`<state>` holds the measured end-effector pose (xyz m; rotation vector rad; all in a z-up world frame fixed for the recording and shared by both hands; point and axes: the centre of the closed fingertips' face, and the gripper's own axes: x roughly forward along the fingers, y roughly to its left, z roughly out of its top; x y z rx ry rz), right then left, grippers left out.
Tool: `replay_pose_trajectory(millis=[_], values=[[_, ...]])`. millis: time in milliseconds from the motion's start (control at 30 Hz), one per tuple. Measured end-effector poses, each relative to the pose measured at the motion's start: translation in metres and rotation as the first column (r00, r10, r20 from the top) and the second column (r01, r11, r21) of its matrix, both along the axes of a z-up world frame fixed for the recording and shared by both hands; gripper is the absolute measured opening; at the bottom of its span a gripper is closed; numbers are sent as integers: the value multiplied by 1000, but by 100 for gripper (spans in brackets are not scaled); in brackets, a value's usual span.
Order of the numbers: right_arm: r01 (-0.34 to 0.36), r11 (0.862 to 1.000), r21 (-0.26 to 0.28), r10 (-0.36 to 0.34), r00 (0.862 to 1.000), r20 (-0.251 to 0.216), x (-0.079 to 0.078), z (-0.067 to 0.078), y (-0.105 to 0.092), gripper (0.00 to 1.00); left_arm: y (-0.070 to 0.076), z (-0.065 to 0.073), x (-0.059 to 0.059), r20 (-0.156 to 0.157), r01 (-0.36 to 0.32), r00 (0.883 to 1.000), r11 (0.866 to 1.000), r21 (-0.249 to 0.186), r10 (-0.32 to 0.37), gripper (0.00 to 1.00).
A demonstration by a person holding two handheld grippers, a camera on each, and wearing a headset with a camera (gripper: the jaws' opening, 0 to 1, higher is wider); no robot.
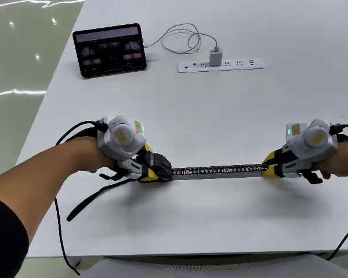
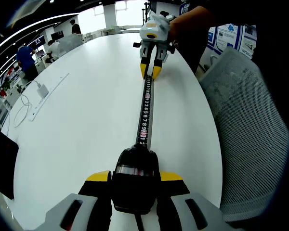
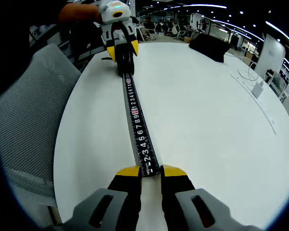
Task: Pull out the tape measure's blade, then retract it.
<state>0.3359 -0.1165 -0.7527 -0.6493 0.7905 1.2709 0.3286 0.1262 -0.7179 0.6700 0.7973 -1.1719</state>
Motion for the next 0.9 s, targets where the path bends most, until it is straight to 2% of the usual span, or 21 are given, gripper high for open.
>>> replay_pose_trajectory(millis=[533, 600, 667, 733, 900], values=[[5, 1000, -6, -5, 1000, -8, -2, 0, 0, 11, 0, 1, -1, 7, 9, 1000, 1000, -10, -9, 31], [5, 1000, -7, -5, 1000, -9, -2, 0, 0, 11, -1, 1, 0, 5, -2, 1000, 1000, -19, 2, 32], [-3, 1000, -13, 3, 1000, -6, -2, 0, 0, 11, -2, 1, 1, 3, -26, 1000, 999, -45, 26, 32], [-5, 1000, -18, 5, 1000, -5, -2, 0, 0, 11, -3, 1, 1, 11, -23, 1000, 998, -55, 24, 32], [-10, 1000, -24, 10, 1000, -5, -2, 0, 0, 11, -4, 1, 1, 11, -15, 1000, 999, -41, 15, 32]])
